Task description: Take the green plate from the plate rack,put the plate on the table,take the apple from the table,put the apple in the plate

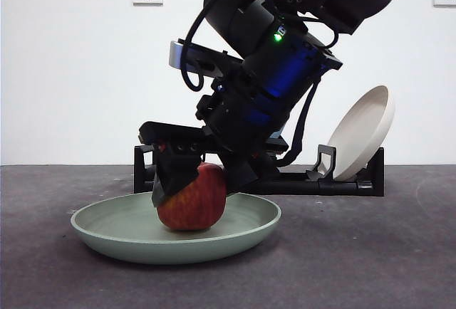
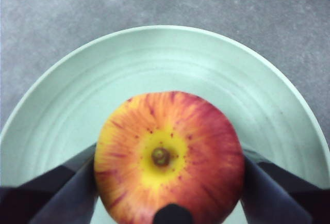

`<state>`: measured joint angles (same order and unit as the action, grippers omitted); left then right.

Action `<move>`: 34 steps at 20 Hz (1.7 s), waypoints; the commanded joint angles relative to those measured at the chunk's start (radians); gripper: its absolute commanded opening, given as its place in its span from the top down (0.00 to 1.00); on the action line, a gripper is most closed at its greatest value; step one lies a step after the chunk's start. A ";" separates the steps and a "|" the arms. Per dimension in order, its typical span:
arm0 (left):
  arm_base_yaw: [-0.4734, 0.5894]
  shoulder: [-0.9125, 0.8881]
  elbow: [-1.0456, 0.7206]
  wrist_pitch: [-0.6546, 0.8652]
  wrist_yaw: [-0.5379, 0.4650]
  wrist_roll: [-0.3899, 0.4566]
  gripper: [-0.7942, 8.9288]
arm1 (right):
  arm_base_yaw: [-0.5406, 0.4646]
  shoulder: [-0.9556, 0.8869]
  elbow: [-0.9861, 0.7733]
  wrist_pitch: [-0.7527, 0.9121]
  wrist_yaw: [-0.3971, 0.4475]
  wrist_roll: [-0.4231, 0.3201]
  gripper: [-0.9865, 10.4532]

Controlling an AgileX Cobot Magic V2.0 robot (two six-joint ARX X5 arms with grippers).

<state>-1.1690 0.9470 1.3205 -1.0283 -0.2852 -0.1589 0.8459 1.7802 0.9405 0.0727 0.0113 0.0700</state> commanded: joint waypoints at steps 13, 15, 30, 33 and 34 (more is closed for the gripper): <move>-0.002 -0.002 -0.005 0.002 0.000 -0.007 0.66 | 0.005 -0.124 -0.002 -0.091 -0.003 -0.017 0.36; -0.002 -0.002 -0.005 0.001 0.000 -0.007 0.66 | 0.005 -0.222 -0.002 -0.173 -0.004 -0.017 0.36; -0.002 -0.002 -0.005 -0.101 0.076 -0.006 0.67 | 0.006 -0.998 -0.002 -1.149 -0.249 0.027 0.51; -0.002 -0.001 -0.005 -0.151 0.090 -0.006 0.77 | 0.006 -1.020 -0.002 -1.190 -0.249 0.027 0.62; -0.002 -0.001 -0.005 -0.166 0.090 -0.006 0.84 | 0.006 -1.024 -0.002 -1.197 -0.249 0.027 0.71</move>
<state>-1.1690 0.9470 1.3205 -1.1904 -0.1982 -0.1585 0.8509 0.7563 0.9455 -1.1263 -0.2359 0.0906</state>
